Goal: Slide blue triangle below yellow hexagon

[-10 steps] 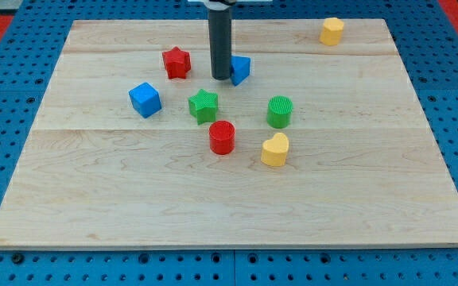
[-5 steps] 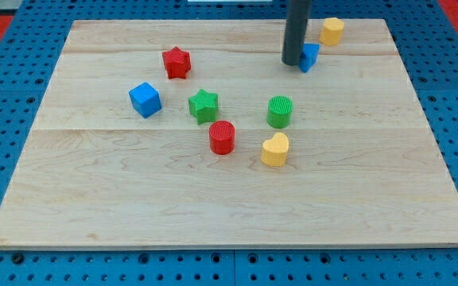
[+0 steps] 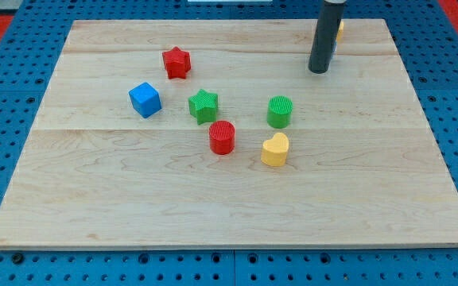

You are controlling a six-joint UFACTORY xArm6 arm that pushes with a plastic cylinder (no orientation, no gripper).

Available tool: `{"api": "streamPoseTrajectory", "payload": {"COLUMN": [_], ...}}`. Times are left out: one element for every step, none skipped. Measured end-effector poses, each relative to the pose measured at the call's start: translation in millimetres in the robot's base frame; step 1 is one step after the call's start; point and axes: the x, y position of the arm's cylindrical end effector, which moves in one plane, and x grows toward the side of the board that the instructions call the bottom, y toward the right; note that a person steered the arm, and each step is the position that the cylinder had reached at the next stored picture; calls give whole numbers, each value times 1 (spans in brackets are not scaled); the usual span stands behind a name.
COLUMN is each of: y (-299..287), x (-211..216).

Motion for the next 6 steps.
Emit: {"api": "streamPoseTrajectory", "payload": {"y": [1,1,1,1,-1,-11], "x": [-13,-27,-31,-31,-34,-37]}}
